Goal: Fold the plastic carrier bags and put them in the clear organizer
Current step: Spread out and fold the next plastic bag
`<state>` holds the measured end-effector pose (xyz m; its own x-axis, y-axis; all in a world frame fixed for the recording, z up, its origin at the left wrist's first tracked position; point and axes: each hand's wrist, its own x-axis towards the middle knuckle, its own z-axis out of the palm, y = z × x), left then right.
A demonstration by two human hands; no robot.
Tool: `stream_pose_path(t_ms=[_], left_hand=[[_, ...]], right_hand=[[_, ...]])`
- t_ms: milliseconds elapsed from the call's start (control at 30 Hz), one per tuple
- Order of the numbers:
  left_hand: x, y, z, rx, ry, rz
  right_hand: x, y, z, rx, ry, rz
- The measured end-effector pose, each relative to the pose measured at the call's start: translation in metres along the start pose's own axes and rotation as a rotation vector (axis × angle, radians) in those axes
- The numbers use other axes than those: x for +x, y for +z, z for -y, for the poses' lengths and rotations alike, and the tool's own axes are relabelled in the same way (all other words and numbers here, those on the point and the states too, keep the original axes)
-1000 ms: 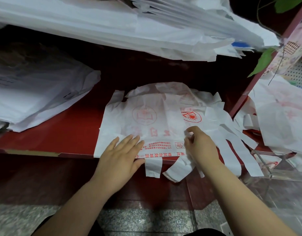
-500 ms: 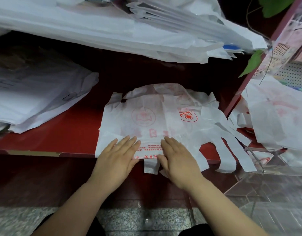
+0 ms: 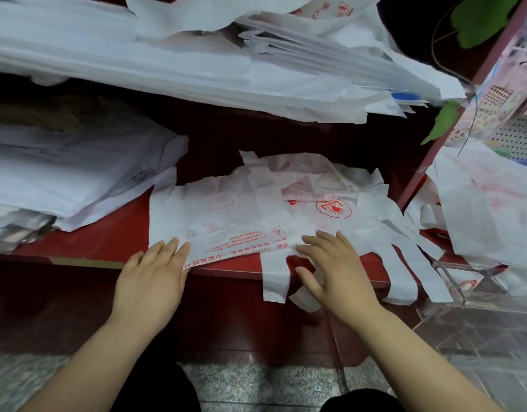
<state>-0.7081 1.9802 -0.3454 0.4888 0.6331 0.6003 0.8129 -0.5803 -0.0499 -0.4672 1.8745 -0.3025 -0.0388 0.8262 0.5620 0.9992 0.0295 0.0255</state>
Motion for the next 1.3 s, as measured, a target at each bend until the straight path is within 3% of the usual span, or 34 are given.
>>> stream_pose_path(t_ms=[133, 333, 633, 800, 933, 1233, 1300], left_hand=[[0.002, -0.011, -0.012, 0.047, -0.061, 0.014], [0.005, -0.02, -0.056, -0.127, -0.026, -0.015], [0.0, -0.014, -0.09, -0.393, 0.205, -0.204], [0.003, -0.005, -0.1, -0.393, 0.263, -0.152], [0.0, 0.0, -0.076, -0.338, 0.196, 0.063], [0.024, -0.011, -0.026, -0.265, 0.04, 0.015], [0.034, -0.02, -0.027, -0.301, -0.064, 0.139]], right_hand=[[0.011, 0.006, 0.023, -0.006, -0.103, -0.026], [-0.008, 0.028, 0.039, 0.114, -0.183, 0.065], [-0.027, 0.026, 0.017, 0.23, -0.02, -0.035], [-0.025, 0.02, -0.003, 0.21, 0.006, 0.007], [-0.027, 0.018, -0.018, 0.216, 0.0, -0.012], [-0.02, 0.009, -0.046, 0.184, 0.167, 0.026], [-0.02, 0.003, -0.046, 0.307, 0.267, 0.065]])
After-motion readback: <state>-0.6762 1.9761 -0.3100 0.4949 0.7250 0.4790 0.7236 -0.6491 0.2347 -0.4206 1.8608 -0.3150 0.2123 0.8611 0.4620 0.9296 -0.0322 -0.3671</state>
